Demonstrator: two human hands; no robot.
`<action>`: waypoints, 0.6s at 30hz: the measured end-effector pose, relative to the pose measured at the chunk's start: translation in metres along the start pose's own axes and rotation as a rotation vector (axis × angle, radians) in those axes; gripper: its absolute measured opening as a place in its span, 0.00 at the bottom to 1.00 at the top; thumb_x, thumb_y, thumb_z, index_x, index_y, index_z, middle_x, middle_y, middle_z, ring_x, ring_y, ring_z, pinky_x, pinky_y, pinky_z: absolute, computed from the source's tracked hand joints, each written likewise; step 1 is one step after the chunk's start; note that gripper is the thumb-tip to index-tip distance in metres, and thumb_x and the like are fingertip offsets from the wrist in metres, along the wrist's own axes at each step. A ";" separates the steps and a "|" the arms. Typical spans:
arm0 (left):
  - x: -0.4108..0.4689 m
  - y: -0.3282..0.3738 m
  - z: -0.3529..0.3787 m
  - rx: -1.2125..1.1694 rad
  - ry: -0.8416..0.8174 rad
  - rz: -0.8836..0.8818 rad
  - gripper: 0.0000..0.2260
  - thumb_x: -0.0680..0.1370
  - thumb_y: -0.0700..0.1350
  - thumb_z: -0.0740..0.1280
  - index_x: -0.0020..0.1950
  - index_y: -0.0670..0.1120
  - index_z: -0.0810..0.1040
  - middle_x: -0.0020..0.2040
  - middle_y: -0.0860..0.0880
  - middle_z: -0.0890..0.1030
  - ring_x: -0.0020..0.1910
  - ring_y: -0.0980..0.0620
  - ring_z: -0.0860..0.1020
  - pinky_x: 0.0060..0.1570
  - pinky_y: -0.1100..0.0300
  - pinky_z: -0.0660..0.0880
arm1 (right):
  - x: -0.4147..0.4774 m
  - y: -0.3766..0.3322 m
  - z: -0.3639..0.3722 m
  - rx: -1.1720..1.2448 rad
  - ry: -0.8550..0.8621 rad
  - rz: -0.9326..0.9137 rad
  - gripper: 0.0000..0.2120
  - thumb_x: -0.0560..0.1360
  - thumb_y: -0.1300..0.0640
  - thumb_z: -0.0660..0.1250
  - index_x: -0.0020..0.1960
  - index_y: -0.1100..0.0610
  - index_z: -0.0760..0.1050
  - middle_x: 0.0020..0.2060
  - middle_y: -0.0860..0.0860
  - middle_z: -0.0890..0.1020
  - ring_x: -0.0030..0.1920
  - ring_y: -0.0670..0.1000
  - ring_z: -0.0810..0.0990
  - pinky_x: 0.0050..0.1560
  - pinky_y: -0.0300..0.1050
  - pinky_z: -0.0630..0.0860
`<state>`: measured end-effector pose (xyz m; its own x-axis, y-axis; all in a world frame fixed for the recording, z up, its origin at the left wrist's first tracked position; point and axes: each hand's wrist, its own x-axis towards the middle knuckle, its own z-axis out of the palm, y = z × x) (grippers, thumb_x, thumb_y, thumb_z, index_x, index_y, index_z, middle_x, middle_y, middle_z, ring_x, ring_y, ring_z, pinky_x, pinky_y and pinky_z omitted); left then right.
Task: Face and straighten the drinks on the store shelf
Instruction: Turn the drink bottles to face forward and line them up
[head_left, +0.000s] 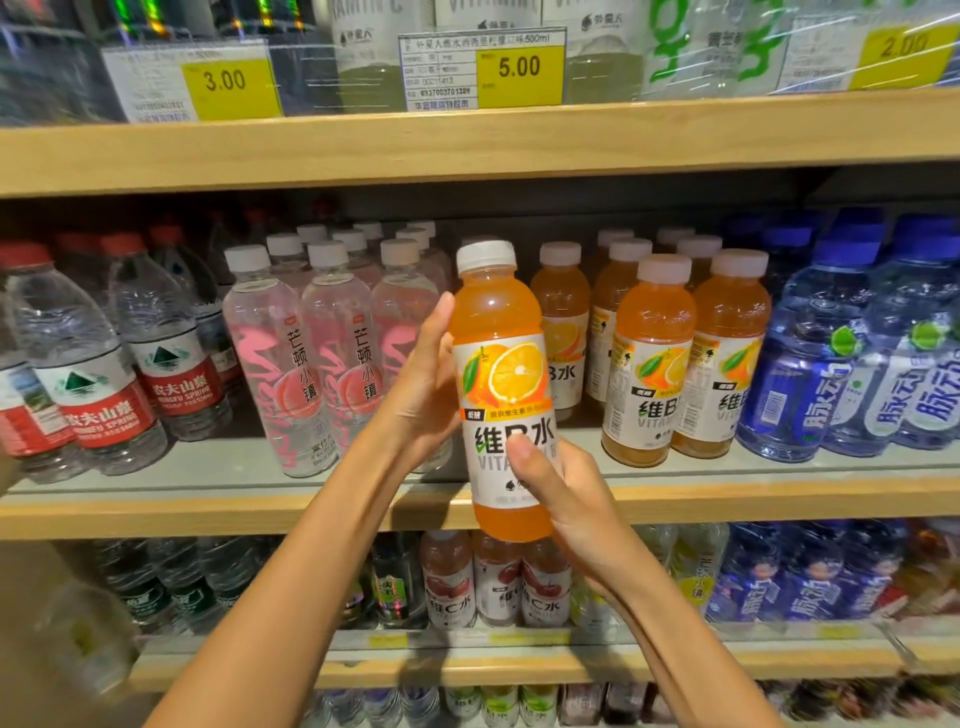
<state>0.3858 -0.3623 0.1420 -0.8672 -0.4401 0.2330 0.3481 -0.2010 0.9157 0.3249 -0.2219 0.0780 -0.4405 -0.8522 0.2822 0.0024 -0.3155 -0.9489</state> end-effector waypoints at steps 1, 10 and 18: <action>0.001 -0.001 -0.003 0.081 0.067 0.046 0.21 0.73 0.64 0.65 0.53 0.48 0.80 0.45 0.49 0.85 0.46 0.53 0.83 0.46 0.58 0.78 | 0.000 0.000 -0.001 -0.065 0.057 -0.039 0.26 0.67 0.37 0.69 0.56 0.55 0.77 0.47 0.50 0.85 0.48 0.47 0.84 0.43 0.36 0.77; -0.007 -0.005 0.036 0.317 0.313 0.179 0.27 0.66 0.63 0.68 0.57 0.46 0.77 0.49 0.49 0.84 0.46 0.55 0.83 0.41 0.64 0.78 | -0.002 0.021 0.003 -0.593 0.481 -0.127 0.30 0.68 0.37 0.70 0.63 0.50 0.67 0.50 0.45 0.78 0.49 0.43 0.78 0.46 0.38 0.74; -0.001 -0.011 0.046 0.190 0.469 0.233 0.07 0.71 0.45 0.74 0.43 0.45 0.79 0.35 0.51 0.82 0.34 0.56 0.81 0.33 0.65 0.76 | -0.012 0.023 0.004 -0.528 0.369 -0.136 0.26 0.70 0.43 0.71 0.63 0.46 0.65 0.55 0.43 0.77 0.53 0.42 0.78 0.48 0.33 0.73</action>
<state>0.3666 -0.3194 0.1463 -0.5083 -0.8053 0.3051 0.4036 0.0902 0.9105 0.3335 -0.2208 0.0534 -0.6851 -0.5906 0.4264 -0.4740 -0.0830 -0.8766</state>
